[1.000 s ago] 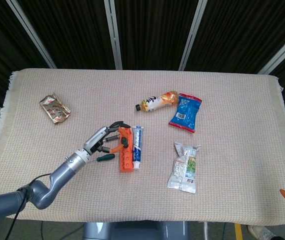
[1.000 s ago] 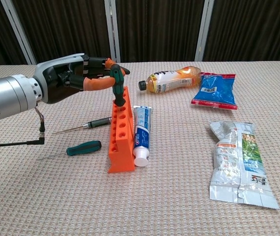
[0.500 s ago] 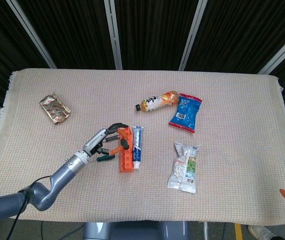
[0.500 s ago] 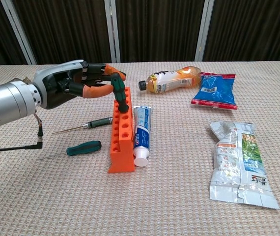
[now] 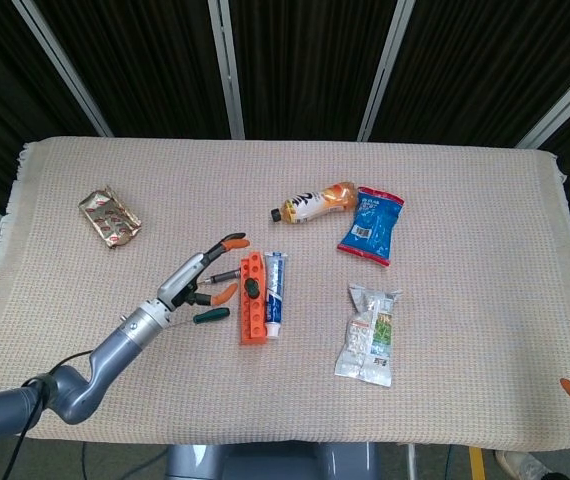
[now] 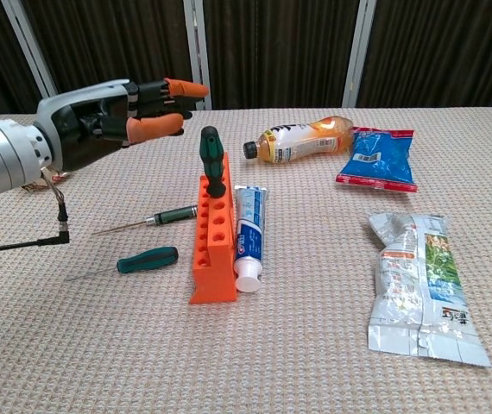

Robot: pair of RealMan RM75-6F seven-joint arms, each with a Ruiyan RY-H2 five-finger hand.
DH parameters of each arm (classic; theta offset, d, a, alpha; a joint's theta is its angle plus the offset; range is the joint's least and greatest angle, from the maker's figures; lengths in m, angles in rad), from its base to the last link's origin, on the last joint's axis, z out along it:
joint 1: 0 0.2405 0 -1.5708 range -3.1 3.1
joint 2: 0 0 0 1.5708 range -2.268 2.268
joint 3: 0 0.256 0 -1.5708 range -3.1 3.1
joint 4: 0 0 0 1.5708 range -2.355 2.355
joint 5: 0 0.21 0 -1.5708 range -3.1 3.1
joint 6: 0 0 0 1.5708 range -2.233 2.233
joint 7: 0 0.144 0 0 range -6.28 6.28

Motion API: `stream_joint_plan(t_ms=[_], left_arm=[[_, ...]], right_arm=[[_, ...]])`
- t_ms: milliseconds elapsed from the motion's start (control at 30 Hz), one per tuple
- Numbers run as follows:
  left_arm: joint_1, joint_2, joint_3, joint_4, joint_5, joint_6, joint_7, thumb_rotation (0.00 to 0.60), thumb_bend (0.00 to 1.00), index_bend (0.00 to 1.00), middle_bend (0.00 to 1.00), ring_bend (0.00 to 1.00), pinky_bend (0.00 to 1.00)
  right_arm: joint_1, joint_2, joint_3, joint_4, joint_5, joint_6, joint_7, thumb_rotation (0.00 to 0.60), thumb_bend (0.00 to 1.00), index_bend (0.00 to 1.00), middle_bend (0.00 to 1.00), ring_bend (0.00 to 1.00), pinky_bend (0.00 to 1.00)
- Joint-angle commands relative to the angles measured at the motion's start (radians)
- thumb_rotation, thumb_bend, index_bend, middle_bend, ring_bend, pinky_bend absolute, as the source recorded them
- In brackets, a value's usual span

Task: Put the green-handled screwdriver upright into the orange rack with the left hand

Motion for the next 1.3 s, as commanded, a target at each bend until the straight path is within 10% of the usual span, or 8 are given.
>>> stream_joint_plan(t_ms=[33,467,833,1300], left_arm=[[0.006,0.042,-0.009,-0.039,0.002,0.008,-0.012,0.492,0.43,0.16,0.02,0.0,0.0],[0.128,0.208,-0.014,-0.227,-0.168,0.145,0.458,0.488,0.46,0.29,0.09,0.0,0.0],[0.319,0.319,0.086,-0.325,-0.222,0.39,0.882,0.486,0.46,0.32,0.08,0.0,0.0],[0.524,0.385,0.222,-0.308,-0.088,0.594,1.046,0.487,0.46,0.34,0.07,0.0,0.0]], right_arm=[[0.0,0.0,0.0,0.001,-0.002,0.0,0.0,0.6,0.0,0.14,0.05,0.0,0.03],[0.021,0.004,0.005,-0.009,-0.022,-0.005,-0.029,0.6,0.0,0.14,0.05,0.0,0.03],[0.06,-0.009,0.025,-0.026,-0.047,-0.006,-0.08,0.6,0.0,0.11,0.01,0.0,0.03],[0.089,-0.032,0.04,-0.052,-0.05,-0.005,-0.149,0.6,0.0,0.08,0.01,0.0,0.03]])
